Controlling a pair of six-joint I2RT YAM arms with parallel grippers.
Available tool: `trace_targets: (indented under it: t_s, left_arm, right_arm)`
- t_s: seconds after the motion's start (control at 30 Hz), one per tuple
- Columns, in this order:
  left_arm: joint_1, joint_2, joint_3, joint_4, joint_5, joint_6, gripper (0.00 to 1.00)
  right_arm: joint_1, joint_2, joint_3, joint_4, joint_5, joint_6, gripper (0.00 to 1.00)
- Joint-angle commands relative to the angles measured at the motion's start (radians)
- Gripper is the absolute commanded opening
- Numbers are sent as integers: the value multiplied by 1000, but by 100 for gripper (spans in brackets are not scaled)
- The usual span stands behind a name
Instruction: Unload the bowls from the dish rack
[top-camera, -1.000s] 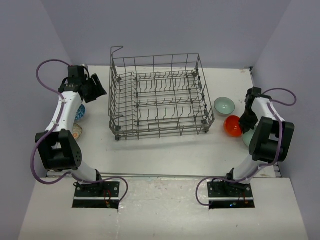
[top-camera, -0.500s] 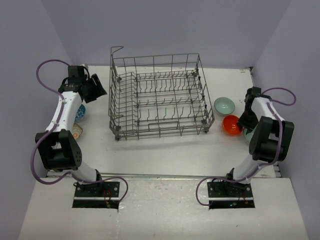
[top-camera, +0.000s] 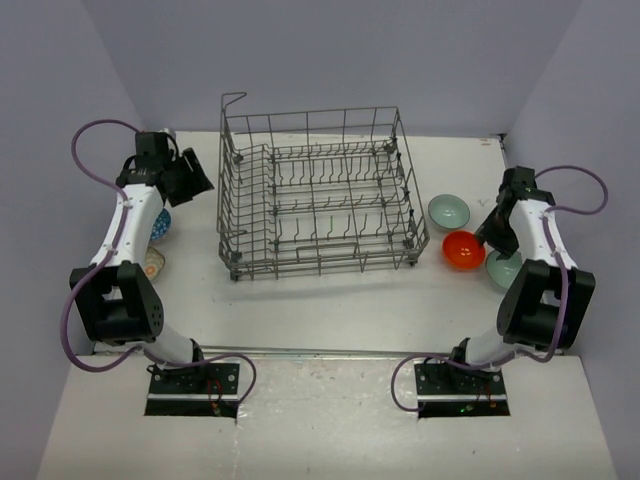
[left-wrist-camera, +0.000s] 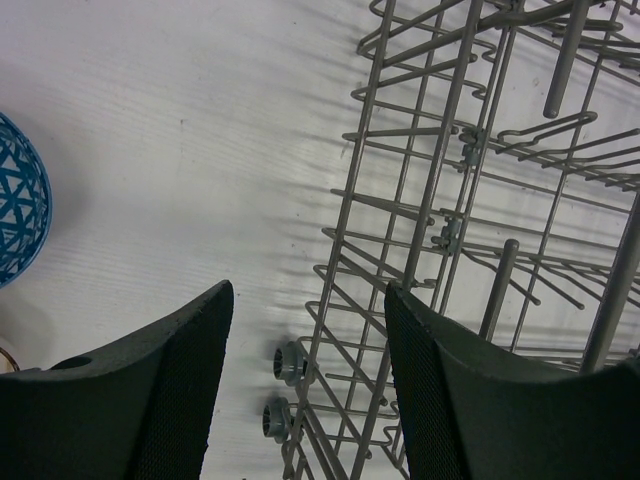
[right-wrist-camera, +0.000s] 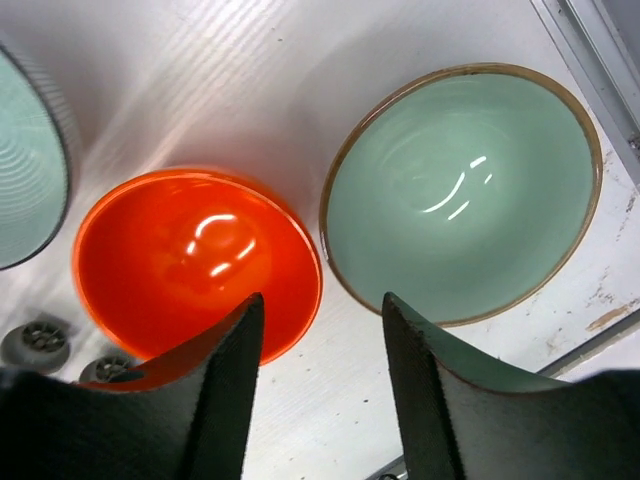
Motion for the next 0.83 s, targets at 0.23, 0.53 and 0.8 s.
trace_targets:
  t_s: [0.23, 0.53, 0.8]
  left_arm:
    - [-2, -106, 10, -10, -47, 22, 72]
    - [-2, -184, 31, -38, -77, 54, 82]
    - [-24, -240, -7, -43, -106, 74, 88]
  right_arm:
    - [95, -223, 174, -23, -141, 22, 96]
    - [207, -370, 172, 16, -245, -30, 99]
    - [302, -562, 87, 4, -273, -52, 99]
